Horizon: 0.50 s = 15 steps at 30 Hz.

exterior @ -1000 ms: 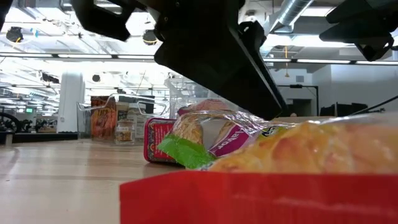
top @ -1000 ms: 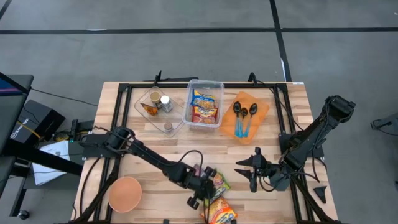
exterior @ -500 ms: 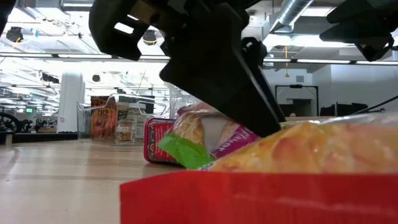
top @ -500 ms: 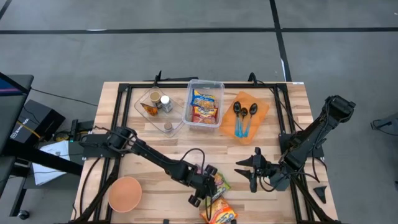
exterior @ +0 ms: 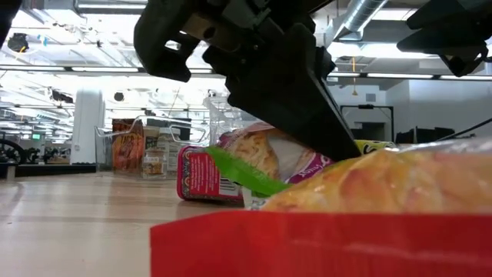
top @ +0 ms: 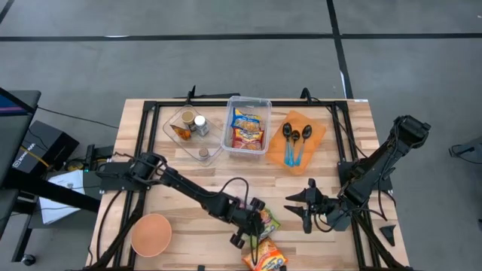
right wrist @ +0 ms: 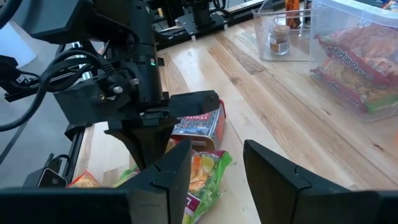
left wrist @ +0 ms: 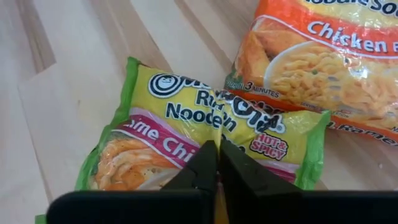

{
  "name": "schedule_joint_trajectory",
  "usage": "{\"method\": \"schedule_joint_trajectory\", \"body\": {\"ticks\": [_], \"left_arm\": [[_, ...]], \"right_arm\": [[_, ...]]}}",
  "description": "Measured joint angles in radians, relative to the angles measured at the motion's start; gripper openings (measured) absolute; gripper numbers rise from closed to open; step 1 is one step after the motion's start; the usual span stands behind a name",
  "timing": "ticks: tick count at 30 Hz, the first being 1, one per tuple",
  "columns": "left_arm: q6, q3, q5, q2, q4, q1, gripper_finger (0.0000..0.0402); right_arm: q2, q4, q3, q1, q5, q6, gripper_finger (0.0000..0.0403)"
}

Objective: Pick & Place Food Item
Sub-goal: Put the green noodle pack into the white bin

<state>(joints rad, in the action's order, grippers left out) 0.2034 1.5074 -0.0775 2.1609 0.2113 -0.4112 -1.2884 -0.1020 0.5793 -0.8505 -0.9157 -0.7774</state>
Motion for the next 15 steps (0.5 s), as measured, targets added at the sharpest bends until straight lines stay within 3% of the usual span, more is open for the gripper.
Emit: {"method": "schedule_joint_trajectory", "body": {"ticks": [8,15], "left_arm": [[-0.006,-0.003,-0.012,-0.031,-0.023,0.002,0.0001],[-0.116,-0.002,-0.14,-0.083,-0.024,0.0,0.0]], "right_arm": [[0.0,0.001,0.0,0.0,0.0,0.0,0.0143],[0.0,0.001,0.0,0.0,0.002,0.001,0.0143]]}}
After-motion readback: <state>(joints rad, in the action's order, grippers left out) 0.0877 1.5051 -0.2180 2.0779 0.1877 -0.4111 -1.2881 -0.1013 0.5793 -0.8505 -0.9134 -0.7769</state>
